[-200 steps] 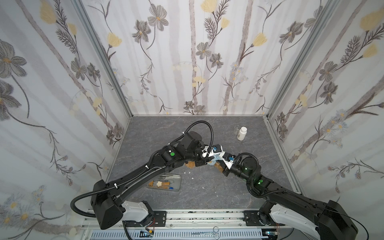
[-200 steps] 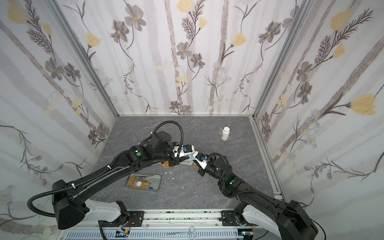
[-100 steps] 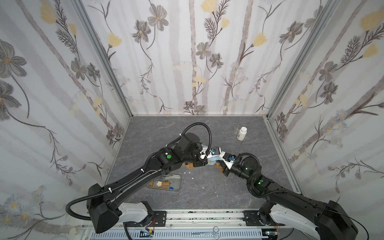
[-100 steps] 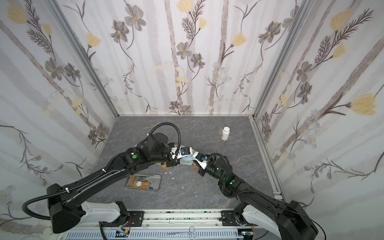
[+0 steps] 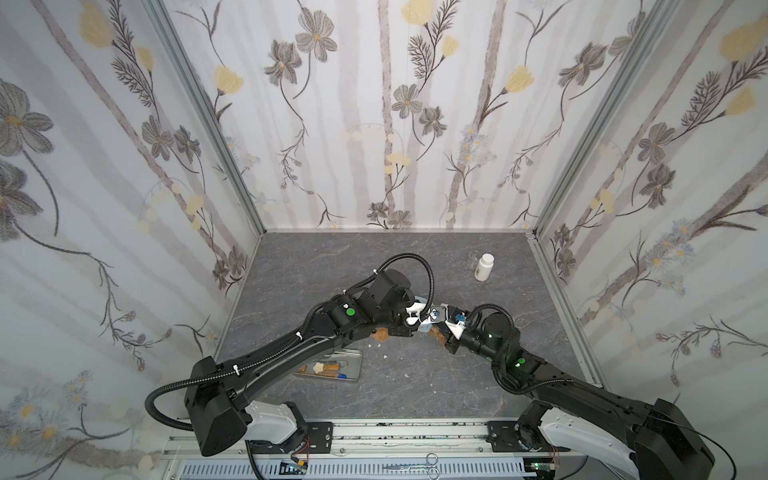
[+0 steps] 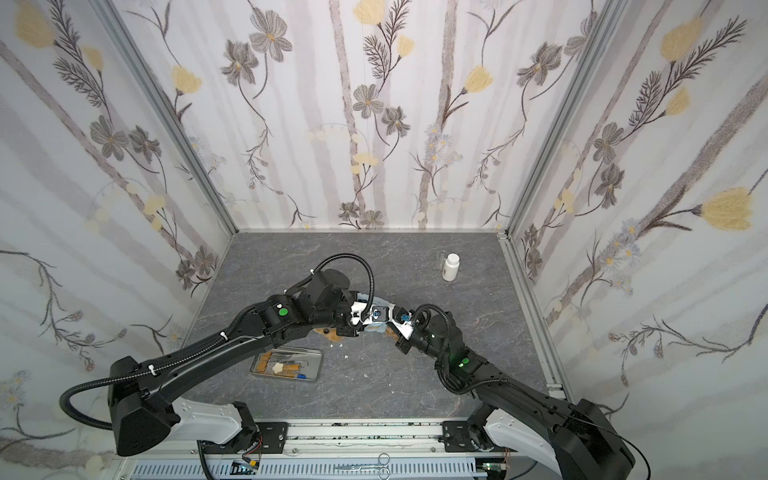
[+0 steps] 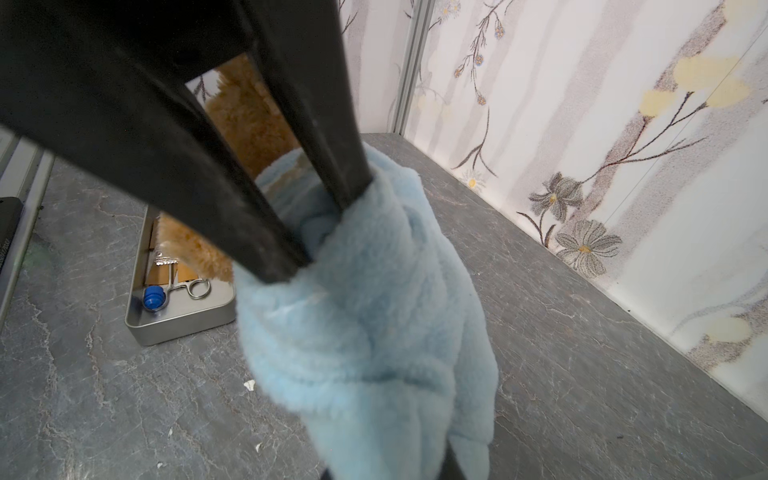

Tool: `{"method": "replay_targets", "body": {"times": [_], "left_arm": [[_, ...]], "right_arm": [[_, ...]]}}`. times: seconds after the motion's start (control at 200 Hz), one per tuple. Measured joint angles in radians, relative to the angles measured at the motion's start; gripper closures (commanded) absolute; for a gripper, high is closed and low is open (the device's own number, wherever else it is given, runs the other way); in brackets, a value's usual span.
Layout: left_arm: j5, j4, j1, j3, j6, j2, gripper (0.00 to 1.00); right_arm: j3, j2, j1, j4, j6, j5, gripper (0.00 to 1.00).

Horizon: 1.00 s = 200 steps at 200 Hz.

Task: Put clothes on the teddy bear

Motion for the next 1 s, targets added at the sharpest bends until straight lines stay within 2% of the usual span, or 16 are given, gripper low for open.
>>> {"method": "replay_targets", "body": {"times": [0.255, 0.395, 0.57, 0.674, 0.809, 0.999], "left_arm": [[0.089, 0.002, 0.023, 0.0, 0.0, 0.039, 0.7], [0.115, 0.006, 0.026, 0.006, 0.0, 0.068, 0.7], [0.135, 0.006, 0.029, 0.023, -0.014, 0.119, 0.84], [0.136, 0.006, 0.033, 0.024, -0.034, 0.13, 1.0], [0.169, 0.032, 0.059, 0.019, -0.096, 0.112, 1.0], [0.231, 0.189, 0.103, -0.079, -0.205, 0.002, 1.0]], "right_arm": [[-0.039, -0.02, -0.021, 0.02, 0.039, -0.044, 1.0], [-0.039, -0.021, -0.024, 0.019, 0.077, -0.06, 1.0], [-0.047, 0.006, -0.026, 0.023, 0.161, -0.068, 1.0], [-0.06, 0.01, -0.026, 0.026, 0.196, -0.071, 1.0], [-0.091, -0.005, -0.036, 0.102, 0.218, -0.075, 1.0], [-0.151, -0.052, -0.075, 0.256, 0.249, -0.107, 1.0]]}}
